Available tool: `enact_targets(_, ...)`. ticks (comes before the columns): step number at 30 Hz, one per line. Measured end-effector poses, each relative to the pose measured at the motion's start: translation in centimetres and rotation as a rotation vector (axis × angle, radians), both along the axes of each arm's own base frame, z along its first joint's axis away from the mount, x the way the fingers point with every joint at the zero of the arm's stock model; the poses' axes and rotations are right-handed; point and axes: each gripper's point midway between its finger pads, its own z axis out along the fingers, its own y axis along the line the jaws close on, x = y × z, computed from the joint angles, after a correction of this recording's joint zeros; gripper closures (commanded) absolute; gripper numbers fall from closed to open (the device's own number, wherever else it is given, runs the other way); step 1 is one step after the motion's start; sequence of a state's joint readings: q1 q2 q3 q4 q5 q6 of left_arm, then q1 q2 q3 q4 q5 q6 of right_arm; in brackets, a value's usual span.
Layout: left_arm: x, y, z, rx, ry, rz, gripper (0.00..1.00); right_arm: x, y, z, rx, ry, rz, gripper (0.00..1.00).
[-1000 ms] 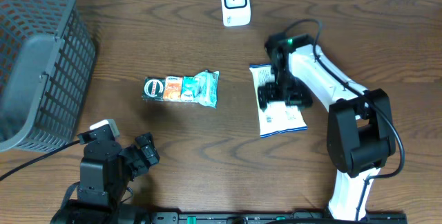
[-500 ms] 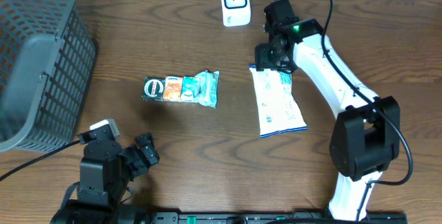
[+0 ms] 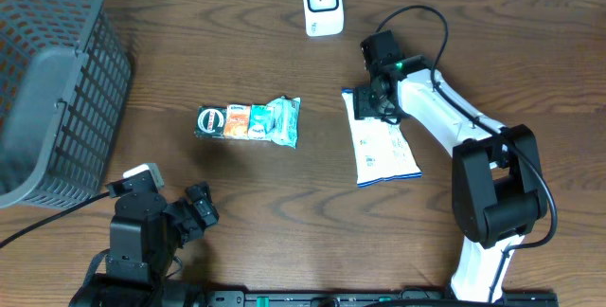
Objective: Scan the item barcode
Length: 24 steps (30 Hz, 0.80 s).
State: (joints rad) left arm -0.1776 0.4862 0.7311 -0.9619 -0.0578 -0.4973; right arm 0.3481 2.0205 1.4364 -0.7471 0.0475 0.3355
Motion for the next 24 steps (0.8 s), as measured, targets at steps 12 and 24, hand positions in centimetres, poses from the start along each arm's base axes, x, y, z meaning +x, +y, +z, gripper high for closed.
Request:
enact_targets(12,0.0,0.0,0.0,0.000,0.000,0.000,0.02,-2.3,-0.9,1.2,-0.046,0.117,0.009,0.01)
enact_targets(24,0.0,0.0,0.0,0.000,0.000,0.000,0.02,-5.1,-1.9,3.2,-0.094,0.246,0.015,0.78)
